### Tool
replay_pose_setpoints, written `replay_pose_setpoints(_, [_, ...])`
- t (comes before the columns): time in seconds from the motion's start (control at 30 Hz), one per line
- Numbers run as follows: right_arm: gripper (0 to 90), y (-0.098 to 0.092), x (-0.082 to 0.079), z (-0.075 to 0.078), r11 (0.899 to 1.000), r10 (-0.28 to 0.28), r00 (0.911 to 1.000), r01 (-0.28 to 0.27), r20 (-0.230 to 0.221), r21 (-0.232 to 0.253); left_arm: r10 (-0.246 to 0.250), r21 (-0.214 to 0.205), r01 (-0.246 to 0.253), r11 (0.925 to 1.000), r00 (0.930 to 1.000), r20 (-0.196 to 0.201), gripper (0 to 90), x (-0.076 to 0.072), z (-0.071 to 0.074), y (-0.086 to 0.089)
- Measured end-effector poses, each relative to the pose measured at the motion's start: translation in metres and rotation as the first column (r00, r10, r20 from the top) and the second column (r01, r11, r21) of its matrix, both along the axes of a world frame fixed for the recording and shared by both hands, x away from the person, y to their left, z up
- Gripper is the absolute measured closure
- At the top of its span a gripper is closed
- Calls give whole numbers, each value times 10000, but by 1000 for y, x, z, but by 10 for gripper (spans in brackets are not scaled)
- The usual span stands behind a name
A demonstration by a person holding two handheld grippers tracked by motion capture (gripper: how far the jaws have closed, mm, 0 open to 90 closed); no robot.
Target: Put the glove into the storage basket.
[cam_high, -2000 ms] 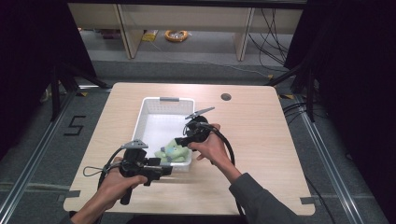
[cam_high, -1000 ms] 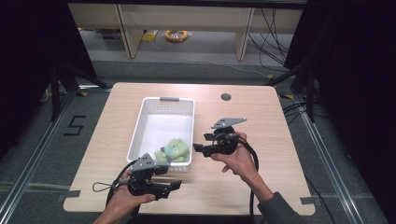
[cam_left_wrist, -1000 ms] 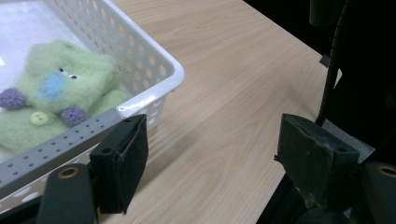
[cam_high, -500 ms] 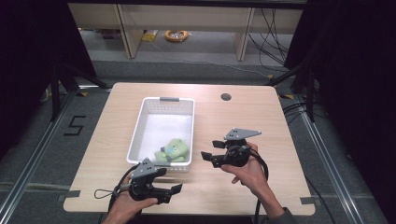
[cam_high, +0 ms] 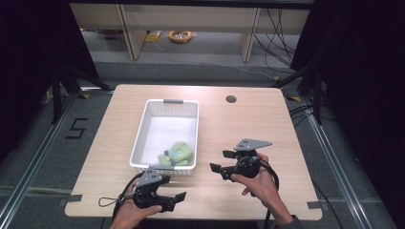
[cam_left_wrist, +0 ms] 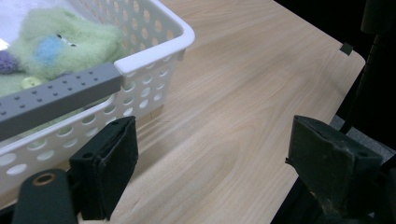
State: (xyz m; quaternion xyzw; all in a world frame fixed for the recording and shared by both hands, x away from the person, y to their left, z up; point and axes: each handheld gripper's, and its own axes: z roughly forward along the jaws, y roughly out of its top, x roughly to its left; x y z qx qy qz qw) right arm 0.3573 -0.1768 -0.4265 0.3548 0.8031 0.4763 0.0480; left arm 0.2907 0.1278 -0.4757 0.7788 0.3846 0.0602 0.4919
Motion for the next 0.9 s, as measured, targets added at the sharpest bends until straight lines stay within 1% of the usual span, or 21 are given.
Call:
replay_pose_setpoints(0.03, [211, -1, -1, -2, 10000, 44, 9999, -45, 153, 41, 1, 10, -1, 10000, 10000, -74, 155, 0, -1, 0])
replay_pose_setpoints(0.07, [197, -2, -2, -3, 10000, 67, 9999, -68, 125, 64, -35, 24, 35, 10000, 10000, 25, 155, -1, -2, 1])
replay_pose_setpoints(0.1, [193, -4, -2, -5, 9999, 88, 9997, -90, 247, 57, -41, 22, 41, 10000, 10000, -10, 155, -1, -3, 1])
replay_pose_setpoints(0.13, [191, -5, -4, -5, 9999, 114, 9999, -114, 56, 110, 39, -26, -39, 10000, 10000, -67, 155, -2, -4, 0])
replay_pose_setpoints(0.2, [190, -8, -5, -9, 9997, 223, 9996, -225, 193, 109, 80, -39, -80, 10000, 9999, -87, 155, -3, -6, 0])
replay_pose_setpoints(0.23, [190, -9, -7, -10, 9998, 149, 9999, -149, 37, 128, -21, 75, 21, 10000, 10000, 3, 155, -3, -7, 0])
replay_pose_setpoints(0.3, [190, -12, -9, -12, 9999, 51, 10000, -51, 25, 107, -57, 79, 57, 10000, 10000, 13, 155, -4, -8, 0])
replay_pose_setpoints(0.33, [190, -14, -12, -13, 9998, -31, 9997, 36, -252, 199, -19, 79, 19, 10000, 10000, 32, 155, -4, -9, 0])
replay_pose_setpoints(0.4, [190, -17, -12, -17, 9999, 46, 10000, -47, 30, 150, 16, 87, -16, 10000, 10000, -27, 155, -5, -10, 1])
replay_pose_setpoints(0.43, [190, -18, -13, -18, 9998, 42, 10000, -40, -84, 180, -28, 177, 29, 9998, 10000, -53, 155, -6, -10, 1])
replay_pose_setpoints(0.5, [190, -22, -14, -21, 10000, 35, 10000, -34, -65, 26, -24, 180, 26, 9998, 10000, -77, 155, -7, -11, 0])
replay_pose_setpoints(0.53, [191, -23, -15, -23, 9999, 103, 9999, -102, -87, 99, -84, 189, 85, 9998, 10000, -46, 155, -7, -12, 0])
replay_pose_setpoints(0.57, [191, -23, -18, -24, 9999, -59, 9994, 63, -348, 119, -13, 284, 15, 9996, 10000, -77, 155, -8, -12, 0])
replay_pose_setpoints(0.6, [191, -24, -19, -25, 9998, -55, 9992, 61, -390, 171, -46, 284, 48, 9996, 10000, -80, 155, -9, -13, -1])
replay_pose_setpoints(0.67, [191, -26, -21, -27, 9999, 14, 9994, -9, -336, 164, -121, 276, 124, 9995, 9999, -109, 155, -10, -15, -2])
replay_pose_setpoints(0.7, [191, -28, -20, -29, 9997, 183, 9998, -181, -122, 154, -142, 287, 146, 9995, 9998, -111, 155, -11, -15, -2])
replay_pose_setpoints(0.73, [191, -30, -23, -29, 10000, -42, 9998, 43, -189, 54, -100, 390, 104, 9992, 9999, -113, 155, -12, -15, -2])
replay_pose_setpoints(0.77, [190, -31, -23, -31, 9997, 223, 9997, -221, -90, 139, -112, 367, 116, 9993, 9999, -131, 155, -12, -16, -3])
replay_pose_setpoints(0.8, [190, -32, -25, -31, 9999, 124, 9998, -122, -186, 93, -120, 293, 124, 9995, 9998, -126, 155, -13, -17, -3])
replay_pose_setpoints(0.83, [190, -32, -29, -32, 9998, -33, 9989, 42, -475, 184, -112, 284, 116, 9995, 9999, -123, 155, -13, -18, -3])
replay_pose_setpoints(0.9, [190, -35, -31, -36, 9997, -2, 9991, 12, -427, 232, -63, 358, 70, 9993, 9998, -206, 155, -14, -21, -4])
